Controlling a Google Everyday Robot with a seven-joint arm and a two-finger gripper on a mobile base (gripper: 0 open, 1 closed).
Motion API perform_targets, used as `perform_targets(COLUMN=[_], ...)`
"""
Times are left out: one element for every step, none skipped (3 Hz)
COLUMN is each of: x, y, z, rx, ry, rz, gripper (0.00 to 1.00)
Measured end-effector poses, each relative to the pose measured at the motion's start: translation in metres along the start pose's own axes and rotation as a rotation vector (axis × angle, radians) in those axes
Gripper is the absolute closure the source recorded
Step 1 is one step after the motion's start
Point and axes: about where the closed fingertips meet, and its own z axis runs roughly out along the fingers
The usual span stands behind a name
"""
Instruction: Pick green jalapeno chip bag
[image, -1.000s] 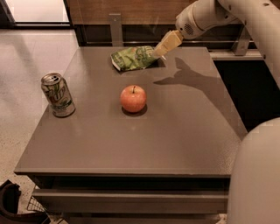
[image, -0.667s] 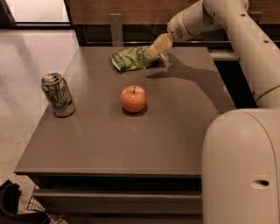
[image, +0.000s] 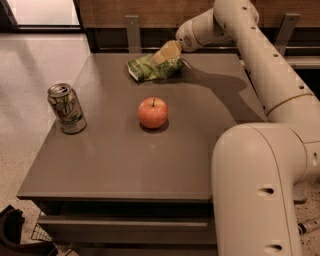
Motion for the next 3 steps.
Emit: perform_targets(x=[-0.009,0.006,0.023], y=[0.010,0.024,0.032], z=[0.015,0.030,0.036], rx=[0.003,-0.010,-0.017], ry=[-0.015,0.007,0.023], rz=[0.015,0.068,0.117], gripper=[0.00,0.00,0.00])
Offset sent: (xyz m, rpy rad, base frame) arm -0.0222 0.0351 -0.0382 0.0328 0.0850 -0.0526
